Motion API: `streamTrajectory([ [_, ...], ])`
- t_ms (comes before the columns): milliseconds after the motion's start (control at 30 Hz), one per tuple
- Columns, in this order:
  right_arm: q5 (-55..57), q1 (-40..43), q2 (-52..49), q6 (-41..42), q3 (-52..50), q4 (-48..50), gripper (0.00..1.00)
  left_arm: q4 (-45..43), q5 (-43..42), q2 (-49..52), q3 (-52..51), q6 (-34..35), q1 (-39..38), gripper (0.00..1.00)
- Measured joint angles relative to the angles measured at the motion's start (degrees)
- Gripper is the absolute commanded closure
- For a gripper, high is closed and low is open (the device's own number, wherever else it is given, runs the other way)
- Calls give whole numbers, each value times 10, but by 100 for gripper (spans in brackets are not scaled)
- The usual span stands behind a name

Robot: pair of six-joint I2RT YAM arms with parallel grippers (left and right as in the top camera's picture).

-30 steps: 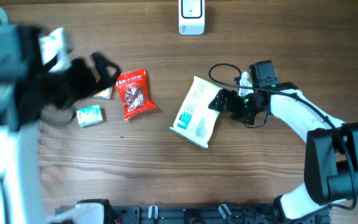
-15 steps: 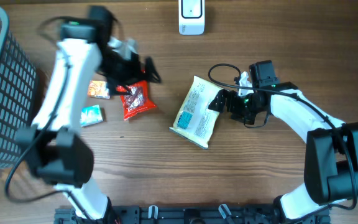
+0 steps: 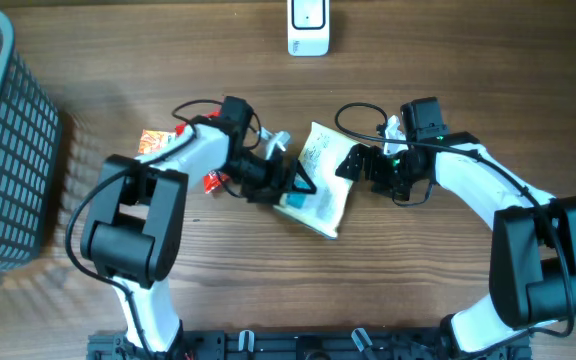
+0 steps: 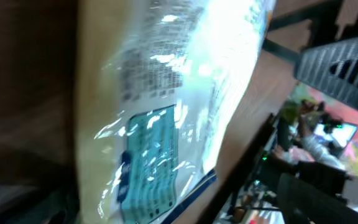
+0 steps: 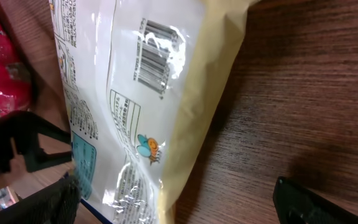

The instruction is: Scan the item barcode

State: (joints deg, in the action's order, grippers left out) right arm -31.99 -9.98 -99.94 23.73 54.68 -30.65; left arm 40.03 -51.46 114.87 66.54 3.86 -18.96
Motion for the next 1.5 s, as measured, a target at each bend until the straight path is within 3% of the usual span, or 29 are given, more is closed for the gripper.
streamTrajectory([
  [167,-2,0,0,0,0,-6,0,-35,-4,0,-25,31,-37,54],
  [300,-2,0,0,0,0,-15,0,-61,18,0,-29,67,-58,96],
  [600,-2,0,0,-33,0,-19,1,-97,54,0,-30,162,-61,96],
  [833,-5,0,-9,-45,0,-17,0,-96,67,0,-30,283,-44,96],
  [1067,-113,1,-54,-18,-6,98,1,-101,97,0,-35,397,-28,96],
  [1267,-204,12,-95,19,-5,160,0,-127,95,-8,-56,442,-27,96],
  [1400,-239,13,-113,34,-3,165,17,-140,92,-10,-63,462,-27,96],
  [1500,-252,13,-124,42,-5,160,21,-149,90,-11,-65,474,-29,96],
])
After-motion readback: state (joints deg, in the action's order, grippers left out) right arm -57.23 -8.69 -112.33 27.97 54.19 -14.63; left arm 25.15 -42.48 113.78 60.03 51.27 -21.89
